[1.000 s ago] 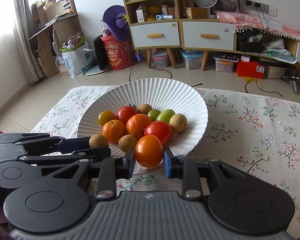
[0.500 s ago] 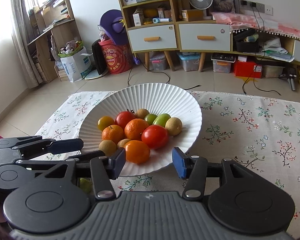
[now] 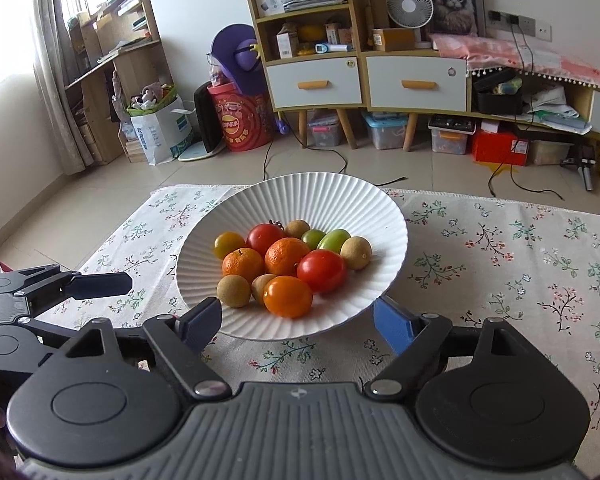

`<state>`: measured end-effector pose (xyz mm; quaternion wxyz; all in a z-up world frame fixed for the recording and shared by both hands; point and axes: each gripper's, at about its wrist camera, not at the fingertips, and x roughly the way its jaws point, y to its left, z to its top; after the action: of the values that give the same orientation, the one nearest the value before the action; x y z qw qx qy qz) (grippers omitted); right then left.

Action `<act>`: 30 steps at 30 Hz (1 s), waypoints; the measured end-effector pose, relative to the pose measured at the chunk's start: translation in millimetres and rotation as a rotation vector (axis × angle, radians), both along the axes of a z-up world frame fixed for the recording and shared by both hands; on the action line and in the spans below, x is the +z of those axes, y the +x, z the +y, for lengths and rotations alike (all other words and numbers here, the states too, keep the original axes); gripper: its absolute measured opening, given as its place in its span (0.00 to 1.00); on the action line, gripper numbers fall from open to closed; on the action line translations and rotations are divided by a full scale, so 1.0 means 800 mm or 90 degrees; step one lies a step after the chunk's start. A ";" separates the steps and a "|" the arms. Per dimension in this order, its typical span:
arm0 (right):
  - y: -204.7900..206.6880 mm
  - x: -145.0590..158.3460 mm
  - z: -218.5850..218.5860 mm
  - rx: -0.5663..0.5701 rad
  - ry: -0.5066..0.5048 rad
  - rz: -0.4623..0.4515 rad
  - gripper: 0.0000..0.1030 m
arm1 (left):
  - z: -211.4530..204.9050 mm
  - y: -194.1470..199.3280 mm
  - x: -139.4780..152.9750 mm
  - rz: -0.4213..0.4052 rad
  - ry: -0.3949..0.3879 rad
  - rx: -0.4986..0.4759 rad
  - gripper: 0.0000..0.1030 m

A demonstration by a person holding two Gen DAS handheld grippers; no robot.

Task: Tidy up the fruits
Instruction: 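Withdraw both open tools back over the last two fruits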

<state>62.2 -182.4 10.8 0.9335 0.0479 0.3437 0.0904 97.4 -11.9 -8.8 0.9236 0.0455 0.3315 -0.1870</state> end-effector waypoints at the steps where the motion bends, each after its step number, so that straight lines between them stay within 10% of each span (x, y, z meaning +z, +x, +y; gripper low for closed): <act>1: -0.002 0.000 0.000 0.002 -0.001 -0.001 0.83 | 0.002 -0.002 0.000 0.002 0.000 -0.001 0.80; 30: -0.046 -0.009 0.028 0.042 -0.042 -0.002 0.98 | 0.050 -0.032 -0.008 0.040 -0.011 0.033 0.94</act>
<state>25.8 -159.8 3.6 0.9315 0.0053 0.3465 0.1100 71.8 28.4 -15.6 0.9178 0.0233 0.3596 -0.1669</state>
